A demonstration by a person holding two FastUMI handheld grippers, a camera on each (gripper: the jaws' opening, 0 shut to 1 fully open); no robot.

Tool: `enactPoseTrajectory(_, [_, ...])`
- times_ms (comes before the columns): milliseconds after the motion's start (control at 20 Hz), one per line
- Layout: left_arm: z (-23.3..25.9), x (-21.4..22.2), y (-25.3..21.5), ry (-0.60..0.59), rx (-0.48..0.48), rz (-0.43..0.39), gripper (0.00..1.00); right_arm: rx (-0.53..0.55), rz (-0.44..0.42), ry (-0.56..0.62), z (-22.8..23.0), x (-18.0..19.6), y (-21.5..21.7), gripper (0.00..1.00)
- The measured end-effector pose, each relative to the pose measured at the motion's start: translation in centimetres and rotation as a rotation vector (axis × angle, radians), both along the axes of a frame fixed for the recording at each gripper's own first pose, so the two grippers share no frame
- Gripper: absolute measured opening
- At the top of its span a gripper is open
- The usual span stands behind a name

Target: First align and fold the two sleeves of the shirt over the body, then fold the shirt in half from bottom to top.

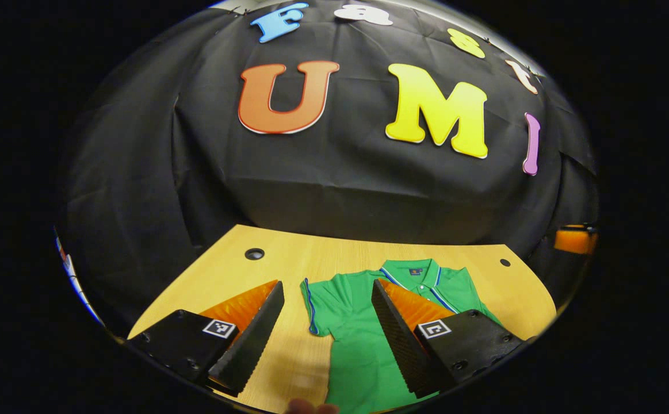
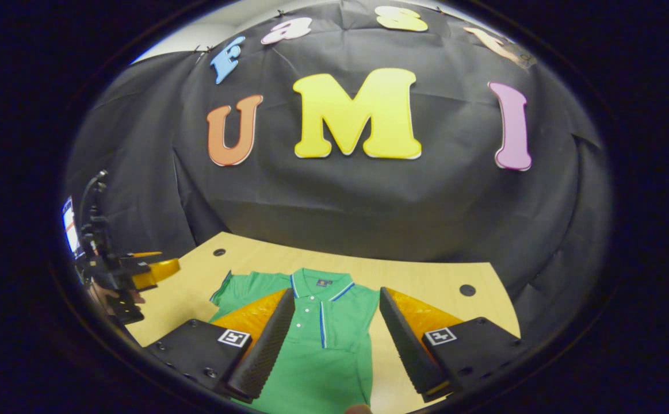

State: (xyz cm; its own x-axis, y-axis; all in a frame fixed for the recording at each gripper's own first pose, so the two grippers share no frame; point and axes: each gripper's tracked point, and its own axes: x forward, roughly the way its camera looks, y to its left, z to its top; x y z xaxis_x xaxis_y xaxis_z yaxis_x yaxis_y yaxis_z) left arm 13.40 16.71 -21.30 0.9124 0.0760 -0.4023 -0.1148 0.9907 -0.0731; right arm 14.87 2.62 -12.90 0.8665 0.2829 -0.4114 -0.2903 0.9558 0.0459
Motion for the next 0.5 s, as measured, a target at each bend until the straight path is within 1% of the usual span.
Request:
enactPoseTrajectory(50, [-1.3,0.7,0.1,0.022,-0.006,-0.003,0.99,-0.003,-0.005,-0.012,0.7,-0.5,-0.5,0.94])
enactPoseTrajectory(100, [-2.7,1.4,0.4,0.042,-0.011,0.001,0.99,-0.004,-0.01,-0.018,1.3,-0.9,-1.0,0.9])
enactPoseTrajectory(150, [-4.2,2.2,0.7,0.065,-0.027,0.005,0.99,-0.004,-0.016,-0.017,1.7,-1.3,-1.5,0.9])
enactPoseTrajectory(200, [-5.0,2.6,1.0,0.083,-0.041,0.012,0.99,-0.002,-0.021,-0.012,2.0,-1.6,-1.8,0.94])
enactPoseTrajectory(250, [-6.2,3.1,1.4,0.107,-0.055,0.019,0.99,-0.001,-0.027,-0.007,2.0,-1.7,-2.2,0.9])
enactPoseTrajectory(350, [-8.6,3.7,2.1,0.155,-0.063,0.032,0.99,-0.007,-0.039,0.003,1.7,-2.0,-2.8,0.9])
enactPoseTrajectory(400, [-9.7,4.3,2.6,0.168,-0.061,0.042,0.99,-0.002,-0.045,0.013,1.5,-2.2,-3.0,0.94])
enactPoseTrajectory(450, [-10.6,4.8,2.9,0.18,-0.057,0.049,0.99,0.003,-0.046,0.029,1.0,-2.5,-2.9,0.9])
enactPoseTrajectory(500, [-11.7,5.1,3.3,0.195,-0.05,0.058,0.99,-0.002,-0.039,0.045,0.4,-2.9,-2.9,0.91])
